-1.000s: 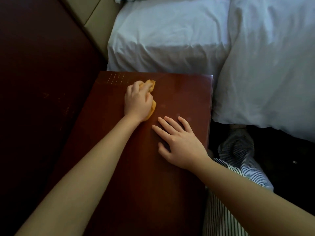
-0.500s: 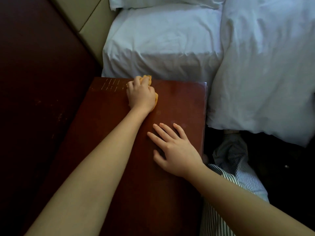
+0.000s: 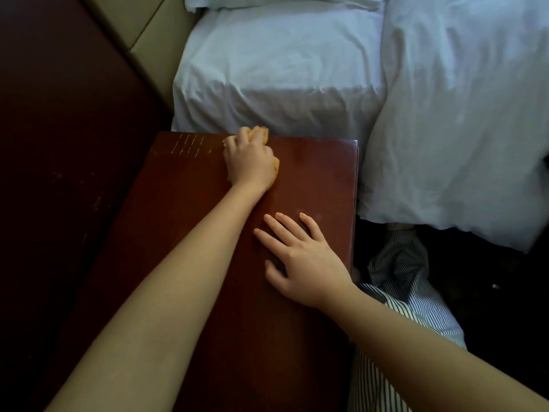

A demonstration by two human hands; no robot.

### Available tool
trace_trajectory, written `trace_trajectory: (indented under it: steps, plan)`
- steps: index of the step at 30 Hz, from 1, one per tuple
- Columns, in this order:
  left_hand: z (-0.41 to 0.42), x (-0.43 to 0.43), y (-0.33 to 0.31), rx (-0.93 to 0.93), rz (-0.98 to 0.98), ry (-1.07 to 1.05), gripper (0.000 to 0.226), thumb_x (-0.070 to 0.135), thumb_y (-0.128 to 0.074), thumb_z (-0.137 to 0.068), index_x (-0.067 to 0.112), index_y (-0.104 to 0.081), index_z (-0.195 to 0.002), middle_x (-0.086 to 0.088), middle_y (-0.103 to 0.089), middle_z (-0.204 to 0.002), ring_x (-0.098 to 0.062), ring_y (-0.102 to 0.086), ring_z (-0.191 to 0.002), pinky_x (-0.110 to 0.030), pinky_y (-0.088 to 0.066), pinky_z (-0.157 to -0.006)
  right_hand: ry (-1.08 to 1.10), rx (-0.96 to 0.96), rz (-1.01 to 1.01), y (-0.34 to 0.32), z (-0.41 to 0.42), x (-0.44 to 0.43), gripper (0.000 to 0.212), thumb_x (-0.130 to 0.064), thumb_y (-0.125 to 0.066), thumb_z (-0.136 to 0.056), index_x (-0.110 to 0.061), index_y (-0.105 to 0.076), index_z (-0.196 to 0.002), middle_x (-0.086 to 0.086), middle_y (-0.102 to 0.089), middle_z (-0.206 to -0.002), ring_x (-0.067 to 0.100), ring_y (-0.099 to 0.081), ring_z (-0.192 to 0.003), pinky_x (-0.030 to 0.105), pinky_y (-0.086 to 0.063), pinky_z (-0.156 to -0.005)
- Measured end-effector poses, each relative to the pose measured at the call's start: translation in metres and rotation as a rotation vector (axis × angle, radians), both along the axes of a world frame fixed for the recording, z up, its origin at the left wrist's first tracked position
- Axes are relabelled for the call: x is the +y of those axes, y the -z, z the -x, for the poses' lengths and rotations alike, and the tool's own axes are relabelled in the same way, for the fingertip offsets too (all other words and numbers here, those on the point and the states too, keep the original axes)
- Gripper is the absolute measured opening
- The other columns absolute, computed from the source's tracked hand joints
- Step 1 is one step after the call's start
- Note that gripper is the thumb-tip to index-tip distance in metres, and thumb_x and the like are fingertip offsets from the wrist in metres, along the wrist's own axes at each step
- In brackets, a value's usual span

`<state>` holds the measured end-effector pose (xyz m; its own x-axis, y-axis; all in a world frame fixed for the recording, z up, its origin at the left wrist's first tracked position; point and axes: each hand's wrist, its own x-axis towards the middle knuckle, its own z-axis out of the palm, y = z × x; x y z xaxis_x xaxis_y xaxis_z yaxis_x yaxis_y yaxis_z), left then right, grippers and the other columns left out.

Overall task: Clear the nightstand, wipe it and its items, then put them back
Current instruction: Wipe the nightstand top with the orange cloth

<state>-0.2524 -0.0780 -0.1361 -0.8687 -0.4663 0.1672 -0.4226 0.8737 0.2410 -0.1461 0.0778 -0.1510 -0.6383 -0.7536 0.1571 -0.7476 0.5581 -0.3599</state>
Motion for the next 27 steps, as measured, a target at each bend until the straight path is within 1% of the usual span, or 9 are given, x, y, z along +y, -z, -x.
trace_trajectory:
  steps: [4,9,11,14,16,19,21,24,27]
  plan:
    - [0.006,0.024,0.002,0.001,-0.01,0.233,0.049,0.026,-0.033,-0.084,0.023,-0.053,-0.129,-0.007,-0.048,-0.131,-0.031,-0.039,-0.116,-0.035,-0.029,-0.095,-0.012,-0.034,0.01,-0.001,0.001,0.0,0.054,-0.04,-0.036,-0.084,-0.02,-0.055,-0.131,0.007,-0.051,-0.139,0.025,-0.044,-0.131,0.049,-0.019,-0.109]
    - [-0.017,0.017,0.001,0.061,-0.082,0.685,0.051,0.029,-0.032,-0.078,0.015,-0.064,-0.115,-0.012,-0.057,-0.118,-0.034,-0.049,-0.104,-0.038,-0.034,-0.092,-0.004,-0.021,0.024,-0.001,0.0,0.0,0.054,-0.04,-0.037,-0.083,-0.02,-0.058,-0.128,0.007,-0.053,-0.136,0.024,-0.046,-0.13,0.05,-0.022,-0.108]
    - [-0.014,0.004,0.002,0.055,-0.064,0.672,0.052,0.029,-0.033,-0.078,0.014,-0.064,-0.116,-0.013,-0.057,-0.118,-0.035,-0.049,-0.105,-0.038,-0.035,-0.094,-0.006,-0.018,0.016,-0.001,0.0,0.0,0.054,-0.04,-0.037,-0.083,-0.021,-0.057,-0.129,0.007,-0.053,-0.137,0.024,-0.045,-0.13,0.049,-0.021,-0.108]
    - [0.005,0.006,0.001,0.022,-0.071,0.473,0.053,0.03,-0.032,-0.078,0.017,-0.062,-0.119,-0.012,-0.056,-0.121,-0.036,-0.047,-0.108,-0.037,-0.033,-0.095,-0.009,-0.008,0.024,0.0,0.001,0.0,0.053,-0.04,-0.038,-0.083,-0.021,-0.056,-0.129,0.007,-0.052,-0.137,0.024,-0.046,-0.129,0.05,-0.022,-0.107]
    - [0.018,0.023,-0.002,-0.023,-0.081,0.413,0.054,0.028,-0.033,-0.077,0.021,-0.06,-0.123,-0.009,-0.053,-0.126,-0.034,-0.044,-0.112,-0.034,-0.03,-0.097,-0.014,-0.03,0.025,0.001,0.001,0.0,0.054,-0.04,-0.037,-0.083,-0.02,-0.055,-0.13,0.007,-0.051,-0.138,0.025,-0.045,-0.13,0.051,-0.021,-0.108]
    - [0.028,0.057,-0.004,-0.078,-0.076,0.497,0.057,0.028,-0.032,-0.075,0.022,-0.057,-0.126,-0.008,-0.051,-0.13,-0.033,-0.042,-0.114,-0.034,-0.029,-0.097,-0.032,-0.057,0.044,0.002,0.001,0.0,0.053,-0.038,-0.038,-0.083,-0.018,-0.057,-0.128,0.008,-0.055,-0.134,0.027,-0.044,-0.13,0.053,-0.02,-0.109]
    - [0.029,0.079,-0.004,-0.077,-0.076,0.624,0.053,0.025,-0.036,-0.075,0.019,-0.061,-0.122,-0.011,-0.054,-0.126,-0.036,-0.045,-0.11,-0.036,-0.033,-0.094,-0.047,-0.066,0.058,0.003,0.002,0.0,0.049,-0.038,-0.039,-0.084,-0.016,-0.062,-0.121,0.008,-0.06,-0.126,0.029,-0.047,-0.126,0.052,-0.019,-0.113]
    - [0.021,0.093,-0.001,-0.057,-0.06,0.849,0.049,0.027,-0.034,-0.077,0.016,-0.067,-0.112,-0.011,-0.059,-0.118,-0.037,-0.049,-0.1,-0.04,-0.039,-0.089,-0.052,-0.067,0.067,0.004,0.003,0.001,0.044,-0.037,-0.042,-0.084,-0.016,-0.066,-0.114,0.006,-0.065,-0.116,0.029,-0.049,-0.122,0.051,-0.019,-0.112]
    - [0.017,0.076,0.0,-0.037,-0.074,0.887,0.05,0.028,-0.034,-0.075,0.014,-0.067,-0.11,-0.014,-0.059,-0.115,-0.038,-0.051,-0.101,-0.044,-0.041,-0.091,-0.033,-0.044,0.065,0.003,0.002,0.0,0.05,-0.037,-0.039,-0.081,-0.016,-0.063,-0.12,0.008,-0.062,-0.123,0.028,-0.049,-0.124,0.055,-0.026,-0.109]
